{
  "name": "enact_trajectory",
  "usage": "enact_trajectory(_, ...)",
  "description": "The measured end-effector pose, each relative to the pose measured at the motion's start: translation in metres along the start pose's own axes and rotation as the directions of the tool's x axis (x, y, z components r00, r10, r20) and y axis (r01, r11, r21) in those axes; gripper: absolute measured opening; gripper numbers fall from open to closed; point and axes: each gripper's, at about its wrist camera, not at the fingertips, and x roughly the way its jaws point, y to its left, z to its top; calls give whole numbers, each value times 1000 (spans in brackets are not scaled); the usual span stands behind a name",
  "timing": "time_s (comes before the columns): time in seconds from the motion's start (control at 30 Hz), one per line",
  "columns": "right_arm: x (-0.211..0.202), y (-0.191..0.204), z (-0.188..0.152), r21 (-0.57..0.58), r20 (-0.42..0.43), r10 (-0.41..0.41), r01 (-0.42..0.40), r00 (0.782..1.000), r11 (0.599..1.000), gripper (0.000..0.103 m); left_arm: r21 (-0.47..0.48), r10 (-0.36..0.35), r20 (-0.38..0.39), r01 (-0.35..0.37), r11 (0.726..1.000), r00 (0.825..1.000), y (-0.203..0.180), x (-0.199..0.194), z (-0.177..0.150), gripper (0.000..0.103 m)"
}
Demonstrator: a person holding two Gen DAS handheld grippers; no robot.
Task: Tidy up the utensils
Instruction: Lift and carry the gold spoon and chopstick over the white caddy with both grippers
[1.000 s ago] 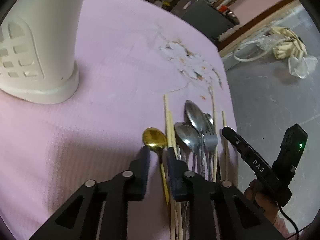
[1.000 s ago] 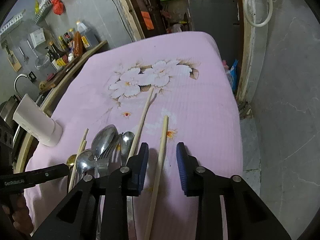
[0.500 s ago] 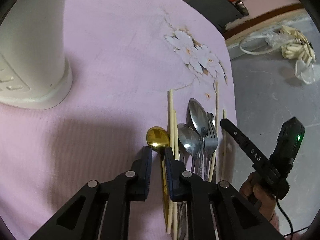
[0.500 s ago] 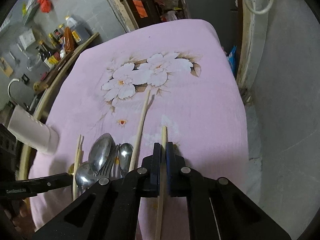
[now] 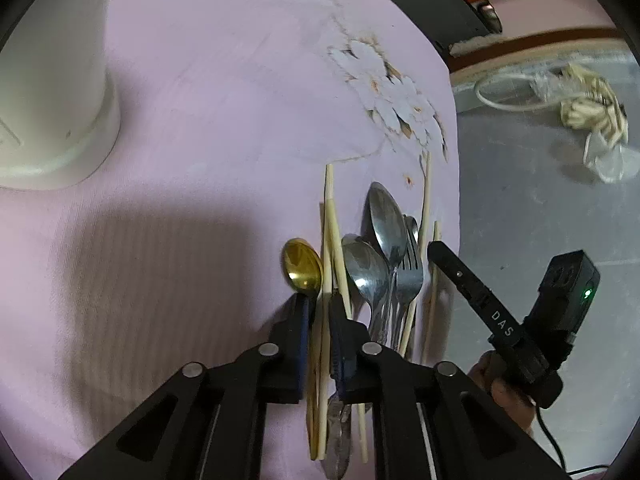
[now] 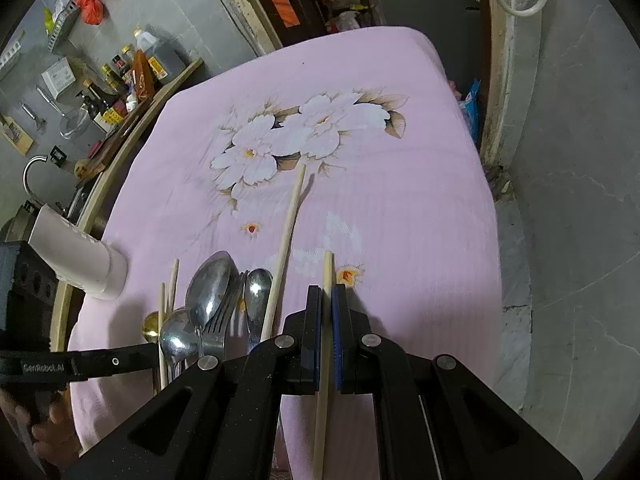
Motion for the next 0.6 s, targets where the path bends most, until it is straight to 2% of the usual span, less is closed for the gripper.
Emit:
enact_trajectory(0.1, 2, -1, 5, -5, -24, 6, -7, 1000, 1000, 5, -21, -8, -2, 8, 1000, 1000, 2, 1, 1, 4)
enact_trajectory(0.2, 1, 2, 5, -13, -32, 11, -12, 999, 1000, 4, 41, 39, 24, -40, 998, 999, -10, -5, -3, 3)
enact_trajectory(0.33, -17, -4, -1, 62, 23, 99, -100, 995, 993, 4, 130, 47, 102, -61, 990, 994, -26, -27, -15, 3)
enact_trajectory(0.47, -54, 4, -9, 70, 142, 147, -158, 979, 985, 4, 239, 63, 247, -124, 963, 967, -43, -63, -30, 3)
enact_trajectory(0.53, -75, 13, -15, 57, 214, 166, -182, 963, 982, 4, 264, 58, 306, -143, 954, 950, -50, -79, -35, 3)
enact_trajectory(0.6, -97, 21, -20, 49, 299, 204, -229, 932, 972, 4, 278, 38, 365, -148, 949, 930, -52, -99, -36, 3)
